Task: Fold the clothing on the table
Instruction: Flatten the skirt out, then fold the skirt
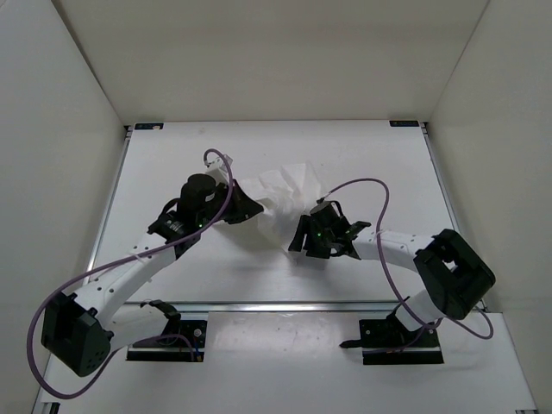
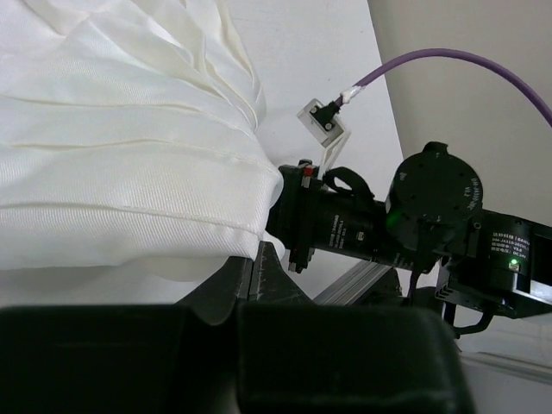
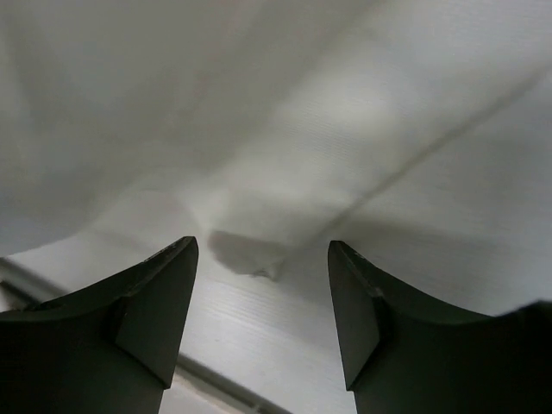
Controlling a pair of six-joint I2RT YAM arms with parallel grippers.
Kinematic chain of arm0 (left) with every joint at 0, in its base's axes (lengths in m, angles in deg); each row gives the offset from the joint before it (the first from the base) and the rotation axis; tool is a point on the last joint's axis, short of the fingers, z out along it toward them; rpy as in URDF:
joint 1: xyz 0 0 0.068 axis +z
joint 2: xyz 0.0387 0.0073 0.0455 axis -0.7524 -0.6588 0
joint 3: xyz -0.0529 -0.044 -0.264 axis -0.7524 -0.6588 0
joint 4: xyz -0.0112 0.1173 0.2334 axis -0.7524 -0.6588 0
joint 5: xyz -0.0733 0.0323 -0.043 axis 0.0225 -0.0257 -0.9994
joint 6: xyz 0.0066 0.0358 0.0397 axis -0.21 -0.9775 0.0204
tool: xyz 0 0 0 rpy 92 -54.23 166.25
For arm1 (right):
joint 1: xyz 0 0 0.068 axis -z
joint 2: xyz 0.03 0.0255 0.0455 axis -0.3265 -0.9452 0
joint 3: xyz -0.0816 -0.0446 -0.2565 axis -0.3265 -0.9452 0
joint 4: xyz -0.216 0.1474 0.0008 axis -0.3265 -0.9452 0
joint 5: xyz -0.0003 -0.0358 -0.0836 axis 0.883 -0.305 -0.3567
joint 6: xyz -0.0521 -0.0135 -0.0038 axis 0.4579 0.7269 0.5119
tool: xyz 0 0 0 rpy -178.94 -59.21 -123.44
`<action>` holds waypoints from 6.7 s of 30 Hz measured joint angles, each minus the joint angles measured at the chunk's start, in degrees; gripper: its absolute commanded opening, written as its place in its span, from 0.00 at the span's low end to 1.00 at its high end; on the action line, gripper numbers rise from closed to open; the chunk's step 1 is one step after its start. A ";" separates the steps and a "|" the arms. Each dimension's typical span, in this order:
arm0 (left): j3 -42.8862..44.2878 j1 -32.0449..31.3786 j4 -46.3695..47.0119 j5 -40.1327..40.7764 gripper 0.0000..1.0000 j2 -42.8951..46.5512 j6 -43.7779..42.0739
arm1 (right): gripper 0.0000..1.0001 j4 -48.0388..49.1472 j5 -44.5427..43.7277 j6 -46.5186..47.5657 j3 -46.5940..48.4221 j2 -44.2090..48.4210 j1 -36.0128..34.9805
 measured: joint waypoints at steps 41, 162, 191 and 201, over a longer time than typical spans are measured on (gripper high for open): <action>-25.92 4.92 -16.59 -2.75 0.59 15.74 -7.91 | 0.53 -34.53 -9.70 30.53 3.45 11.30 10.23; -19.67 4.83 -12.63 2.69 0.64 3.26 -12.17 | 0.46 -27.80 -3.41 20.57 3.45 10.27 5.81; -20.92 0.15 -7.65 7.67 0.00 -5.05 -9.35 | 0.00 -24.15 -7.13 22.97 -0.59 7.10 6.67; -7.23 2.93 -18.43 10.91 0.00 2.93 -13.60 | 0.00 -32.63 -9.27 26.73 10.34 19.34 7.50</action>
